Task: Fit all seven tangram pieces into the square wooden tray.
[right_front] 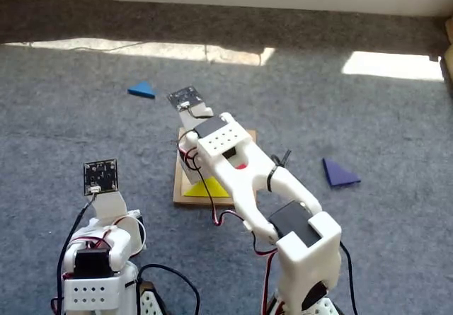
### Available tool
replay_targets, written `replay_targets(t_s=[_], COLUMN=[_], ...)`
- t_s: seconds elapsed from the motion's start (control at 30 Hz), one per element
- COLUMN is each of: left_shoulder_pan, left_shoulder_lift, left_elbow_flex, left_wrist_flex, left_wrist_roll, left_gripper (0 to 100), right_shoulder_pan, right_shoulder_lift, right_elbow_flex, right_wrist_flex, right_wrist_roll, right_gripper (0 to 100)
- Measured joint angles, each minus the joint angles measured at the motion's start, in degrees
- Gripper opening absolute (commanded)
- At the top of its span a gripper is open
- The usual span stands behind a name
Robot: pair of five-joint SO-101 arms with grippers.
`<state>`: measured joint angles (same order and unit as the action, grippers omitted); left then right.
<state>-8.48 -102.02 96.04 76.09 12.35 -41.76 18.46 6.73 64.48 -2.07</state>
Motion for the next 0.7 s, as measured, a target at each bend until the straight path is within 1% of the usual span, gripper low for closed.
replay_targets(t_s=[0.2,0.33,0.53,0.7], left_shoulder_pan=[0.0,0.0,0.0,0.0], left_shoulder_lift=[0.0,0.0,0.0,0.0], left_elbow_flex=[0.0,0.0,0.0,0.0], left_wrist_flex=[0.0,0.0,0.0,0.0], left_wrist_roll=[0.0,0.0,0.0,0.0], left_gripper=[0,0,0,0], right_shoulder_pan=[0.0,0.18,1.05,5.8], right_shoulder_lift=[-0.88,-4.48,-15.3,-28.22], right_elbow_flex=[-0.79,-0.7,2.46,11.96], right_wrist_flex=[0.44,0.88,2.99,3.16], right_wrist_roll=[0.0,0.0,0.0,0.0], right_gripper=[0.8,0.8,0.8,0.8])
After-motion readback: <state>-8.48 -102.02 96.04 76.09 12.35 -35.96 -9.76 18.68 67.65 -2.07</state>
